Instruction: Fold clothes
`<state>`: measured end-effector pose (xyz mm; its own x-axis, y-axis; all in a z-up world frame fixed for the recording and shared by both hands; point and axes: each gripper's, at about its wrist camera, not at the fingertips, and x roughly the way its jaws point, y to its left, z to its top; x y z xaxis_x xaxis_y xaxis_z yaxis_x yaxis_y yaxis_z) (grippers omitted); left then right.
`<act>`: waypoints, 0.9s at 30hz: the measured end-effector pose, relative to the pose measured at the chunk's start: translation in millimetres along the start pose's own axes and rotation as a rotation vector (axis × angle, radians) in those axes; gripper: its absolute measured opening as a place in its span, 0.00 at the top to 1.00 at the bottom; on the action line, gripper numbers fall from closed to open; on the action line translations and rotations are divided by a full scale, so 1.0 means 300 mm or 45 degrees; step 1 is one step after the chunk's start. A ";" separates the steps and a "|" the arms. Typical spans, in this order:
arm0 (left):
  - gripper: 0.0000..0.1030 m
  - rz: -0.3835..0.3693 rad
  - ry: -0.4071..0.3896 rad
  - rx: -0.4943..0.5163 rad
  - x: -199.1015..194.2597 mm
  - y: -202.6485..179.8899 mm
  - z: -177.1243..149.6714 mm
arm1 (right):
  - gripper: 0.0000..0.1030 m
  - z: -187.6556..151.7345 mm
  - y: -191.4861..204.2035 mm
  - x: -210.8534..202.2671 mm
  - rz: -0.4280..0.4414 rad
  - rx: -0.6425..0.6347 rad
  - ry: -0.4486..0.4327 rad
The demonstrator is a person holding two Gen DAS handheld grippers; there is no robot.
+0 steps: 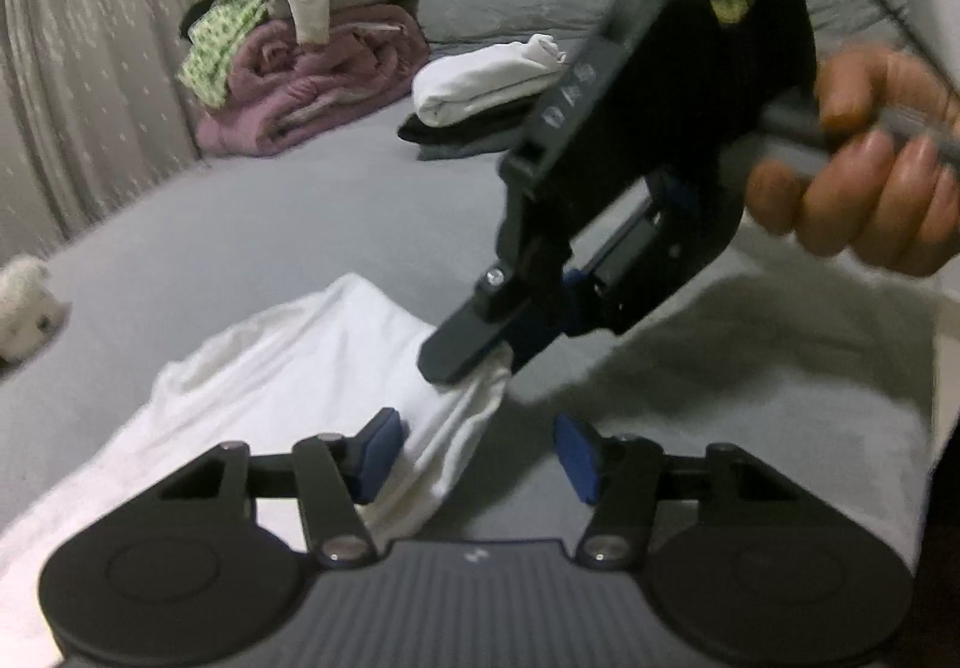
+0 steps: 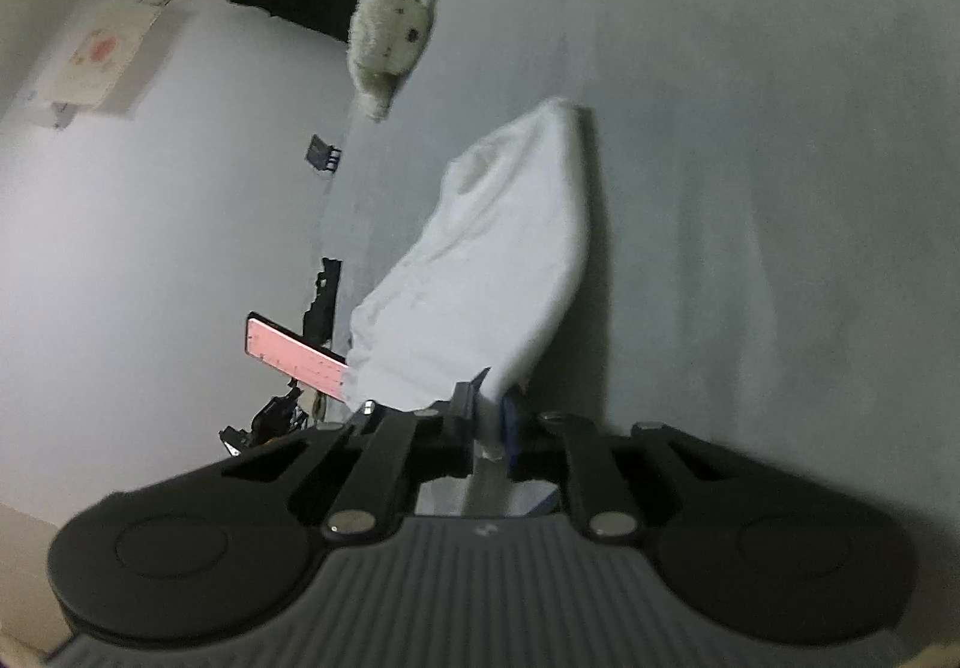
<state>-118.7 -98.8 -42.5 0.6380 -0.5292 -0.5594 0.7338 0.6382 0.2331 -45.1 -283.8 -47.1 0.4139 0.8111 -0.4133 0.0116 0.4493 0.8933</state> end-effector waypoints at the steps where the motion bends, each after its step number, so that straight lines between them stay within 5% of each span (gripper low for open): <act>1: 0.50 0.032 -0.002 0.006 0.005 -0.006 0.004 | 0.87 0.003 0.009 -0.001 0.001 -0.011 0.002; 3: 0.59 0.071 0.009 -0.011 0.018 -0.003 0.014 | 0.87 0.007 0.018 -0.002 0.000 -0.022 0.008; 6: 0.87 0.109 0.038 -0.062 0.038 0.016 0.029 | 0.82 0.015 0.011 -0.005 -0.028 -0.021 0.003; 8: 0.89 0.128 0.055 -0.096 0.050 0.030 0.038 | 0.79 0.027 -0.007 -0.012 -0.056 -0.009 -0.028; 11: 0.90 0.111 0.070 -0.157 0.057 0.054 0.051 | 0.55 0.055 -0.033 -0.020 -0.108 0.005 -0.079; 14: 0.91 0.101 0.081 -0.218 0.060 0.066 0.047 | 0.56 0.088 -0.051 0.000 -0.113 0.029 -0.111; 20: 0.91 0.109 0.071 -0.273 0.064 0.059 0.031 | 0.63 0.130 -0.025 0.072 -0.161 -0.005 -0.239; 27: 0.92 0.030 0.083 -0.414 0.070 0.123 0.031 | 0.90 0.158 -0.042 0.118 -0.193 0.011 -0.360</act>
<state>-76.0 -91.5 -38.2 0.6300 -0.4821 -0.6089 0.5992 0.8005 -0.0138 12.6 -278.6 -64.7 0.6435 0.5984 -0.4772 0.0998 0.5525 0.8275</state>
